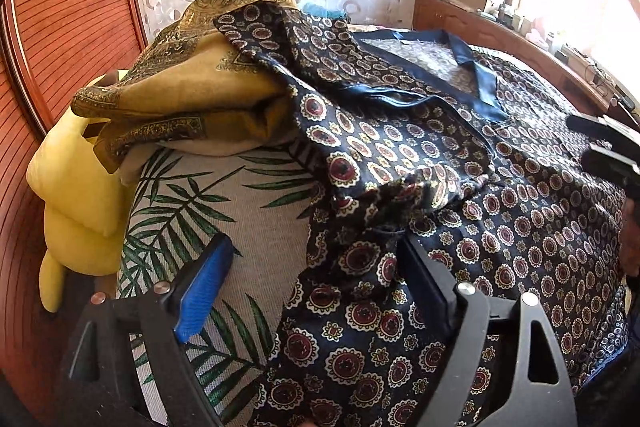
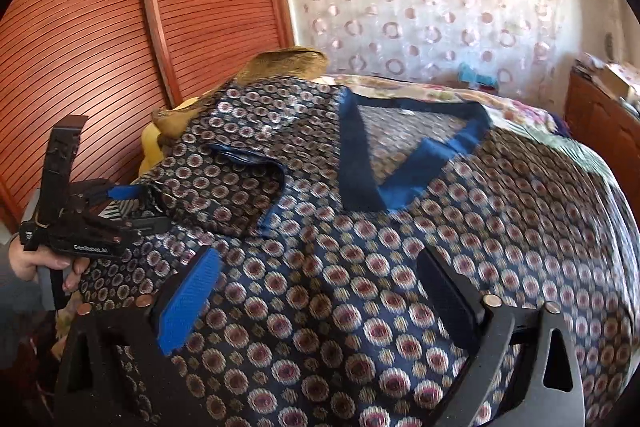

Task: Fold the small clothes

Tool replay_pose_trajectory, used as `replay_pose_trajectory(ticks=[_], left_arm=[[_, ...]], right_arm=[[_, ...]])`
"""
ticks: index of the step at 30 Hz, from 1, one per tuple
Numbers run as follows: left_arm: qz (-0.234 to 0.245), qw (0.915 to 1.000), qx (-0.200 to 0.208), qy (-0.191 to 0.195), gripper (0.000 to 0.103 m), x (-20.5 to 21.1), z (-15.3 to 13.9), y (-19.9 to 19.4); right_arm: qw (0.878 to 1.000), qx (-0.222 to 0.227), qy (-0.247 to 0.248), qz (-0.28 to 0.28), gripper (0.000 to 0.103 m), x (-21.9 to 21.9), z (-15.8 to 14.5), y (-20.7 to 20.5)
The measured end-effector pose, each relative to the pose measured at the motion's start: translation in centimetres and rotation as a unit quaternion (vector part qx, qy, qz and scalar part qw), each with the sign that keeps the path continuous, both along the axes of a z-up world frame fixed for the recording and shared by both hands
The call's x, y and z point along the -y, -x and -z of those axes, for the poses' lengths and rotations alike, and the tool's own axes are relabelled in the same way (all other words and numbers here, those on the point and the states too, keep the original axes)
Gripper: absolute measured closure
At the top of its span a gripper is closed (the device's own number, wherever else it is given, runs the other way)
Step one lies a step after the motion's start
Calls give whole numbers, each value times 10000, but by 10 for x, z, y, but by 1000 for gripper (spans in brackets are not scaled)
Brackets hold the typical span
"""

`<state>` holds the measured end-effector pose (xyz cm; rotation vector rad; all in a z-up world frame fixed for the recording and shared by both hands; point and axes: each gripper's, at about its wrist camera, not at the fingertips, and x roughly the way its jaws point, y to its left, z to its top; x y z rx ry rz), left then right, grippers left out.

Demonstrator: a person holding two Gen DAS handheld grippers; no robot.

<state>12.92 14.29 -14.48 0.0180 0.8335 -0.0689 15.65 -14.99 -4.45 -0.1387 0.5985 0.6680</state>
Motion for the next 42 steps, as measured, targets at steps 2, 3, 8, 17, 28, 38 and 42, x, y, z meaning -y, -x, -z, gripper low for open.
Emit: replay_pose_trajectory(ticks=[2, 3, 8, 17, 28, 38, 42], left_arm=[[-92, 10000, -25, -6, 19, -1, -1, 1], [-195, 9998, -26, -21, 19, -2, -2, 3], [-473, 9973, 516, 241, 19, -12, -23, 27], [-1180, 9841, 1320, 117, 19, -24, -66, 68], [-1070, 9824, 1494, 320, 19, -21, -72, 75], [-728, 9869, 1393, 374, 19, 11, -68, 57], [-499, 9885, 1377, 367, 19, 35, -70, 43]], right_arm=[[9998, 50, 69, -186, 19, -10, -6, -7], [9995, 67, 98, -294, 20, -16, -9, -13], [9970, 42, 379, -679, 23, -54, -10, -48], [9873, -160, 987, -1234, 34, -141, 13, -102], [9935, 203, 1088, 271, 44, -134, -16, -178], [9992, 142, 246, 264, 44, -29, -40, -146], [9990, 203, 125, 367, 43, 24, -33, -106]])
